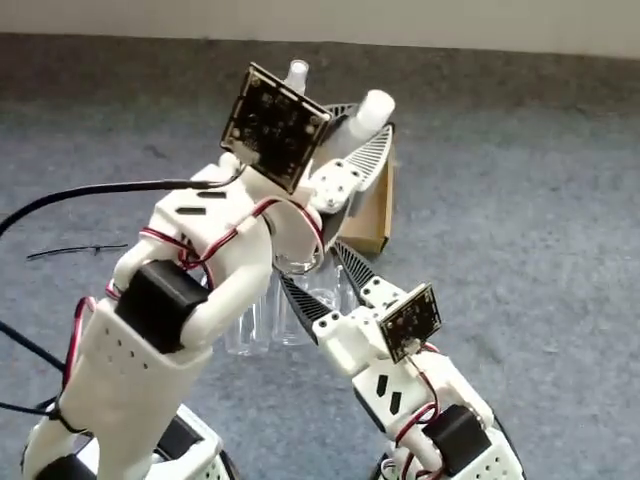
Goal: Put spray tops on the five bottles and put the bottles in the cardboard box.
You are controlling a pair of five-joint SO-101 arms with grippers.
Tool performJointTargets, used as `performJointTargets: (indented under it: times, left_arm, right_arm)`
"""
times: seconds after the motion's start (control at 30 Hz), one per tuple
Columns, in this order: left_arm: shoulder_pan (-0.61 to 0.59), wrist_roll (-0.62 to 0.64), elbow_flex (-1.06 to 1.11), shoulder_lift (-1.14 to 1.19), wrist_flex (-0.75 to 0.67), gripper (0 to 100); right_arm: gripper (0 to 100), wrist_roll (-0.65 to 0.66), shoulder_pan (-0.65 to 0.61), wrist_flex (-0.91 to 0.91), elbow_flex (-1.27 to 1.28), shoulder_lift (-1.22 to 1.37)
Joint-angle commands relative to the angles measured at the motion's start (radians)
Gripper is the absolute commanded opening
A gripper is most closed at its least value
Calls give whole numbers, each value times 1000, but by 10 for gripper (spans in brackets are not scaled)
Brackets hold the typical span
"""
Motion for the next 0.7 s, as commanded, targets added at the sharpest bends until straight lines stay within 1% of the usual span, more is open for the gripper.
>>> performJointTargets:
  times: [0.0, 0.2, 0.33, 0.47, 0.67]
  left_arm:
    - [12, 9, -4, -18, -60, 5]
    - [12, 9, -71, -18, -63, 5]
    - [33, 11, -62, -16, -63, 5]
    - [38, 11, -5, -16, -75, 5]
    - [38, 11, 122, -16, -181, 5]
  right_arm:
    - [4, -9, 38, -25, 30, 7]
    - [4, -9, 53, -25, 56, 7]
    - [4, -9, 53, -25, 54, 7]
    - [4, -9, 51, -25, 51, 7]
    - [4, -9, 51, -25, 50, 7]
